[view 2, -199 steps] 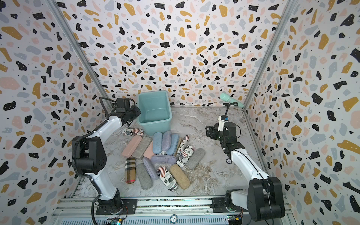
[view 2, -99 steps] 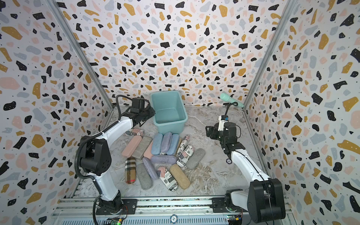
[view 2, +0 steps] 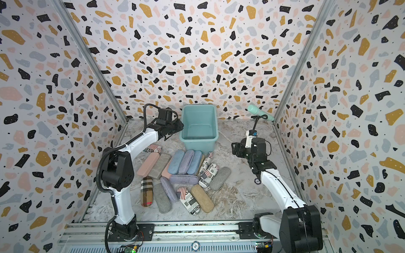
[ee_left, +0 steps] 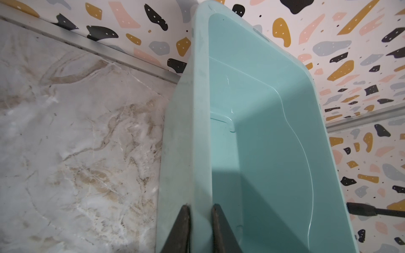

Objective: Put the glasses cases into the storage boxes
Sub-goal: Move the storage box to the center of the board.

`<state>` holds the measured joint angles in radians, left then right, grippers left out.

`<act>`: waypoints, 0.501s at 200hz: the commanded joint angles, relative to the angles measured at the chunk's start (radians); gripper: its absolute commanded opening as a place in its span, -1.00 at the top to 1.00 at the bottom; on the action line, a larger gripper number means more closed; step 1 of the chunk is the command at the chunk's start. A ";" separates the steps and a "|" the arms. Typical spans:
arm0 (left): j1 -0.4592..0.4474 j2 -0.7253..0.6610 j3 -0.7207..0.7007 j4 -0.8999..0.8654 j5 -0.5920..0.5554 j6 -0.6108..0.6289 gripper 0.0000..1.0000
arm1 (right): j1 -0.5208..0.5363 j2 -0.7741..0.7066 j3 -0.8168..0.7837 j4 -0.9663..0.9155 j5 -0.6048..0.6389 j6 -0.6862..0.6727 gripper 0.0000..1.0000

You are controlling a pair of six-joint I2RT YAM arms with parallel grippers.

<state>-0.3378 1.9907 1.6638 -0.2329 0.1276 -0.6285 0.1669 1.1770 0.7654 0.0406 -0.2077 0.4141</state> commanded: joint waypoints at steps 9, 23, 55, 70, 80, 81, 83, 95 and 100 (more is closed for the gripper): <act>0.003 -0.025 0.016 -0.039 -0.002 0.061 0.02 | 0.043 -0.027 0.062 -0.127 0.120 0.028 -0.61; 0.007 -0.047 0.016 -0.039 0.008 0.075 -0.20 | 0.072 -0.020 0.066 -0.178 0.154 0.057 -0.55; 0.007 -0.179 -0.042 -0.008 -0.041 0.096 -0.46 | 0.158 -0.023 0.042 -0.242 0.224 0.071 -0.50; 0.008 -0.271 -0.098 0.026 -0.094 0.086 -0.68 | 0.186 -0.014 0.036 -0.270 0.234 0.078 -0.54; 0.007 -0.342 -0.161 0.068 -0.127 0.062 -0.70 | 0.202 -0.007 0.029 -0.278 0.231 0.085 -0.57; 0.007 -0.349 -0.167 0.076 -0.129 0.059 -0.70 | 0.204 -0.007 0.027 -0.278 0.231 0.086 -0.58; 0.007 -0.364 -0.179 0.089 -0.136 0.056 -0.70 | 0.210 -0.005 0.024 -0.278 0.230 0.088 -0.58; 0.006 -0.447 -0.269 0.157 -0.189 0.020 -0.74 | 0.236 0.010 0.012 -0.280 0.229 0.101 -0.62; 0.005 -0.480 -0.308 0.186 -0.208 0.000 -0.75 | 0.249 0.021 0.008 -0.283 0.228 0.114 -0.63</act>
<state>-0.3359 1.6672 1.4895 -0.2081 0.0387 -0.5705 0.3717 1.1797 0.7933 -0.1818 -0.0082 0.4858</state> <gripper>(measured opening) 0.859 0.799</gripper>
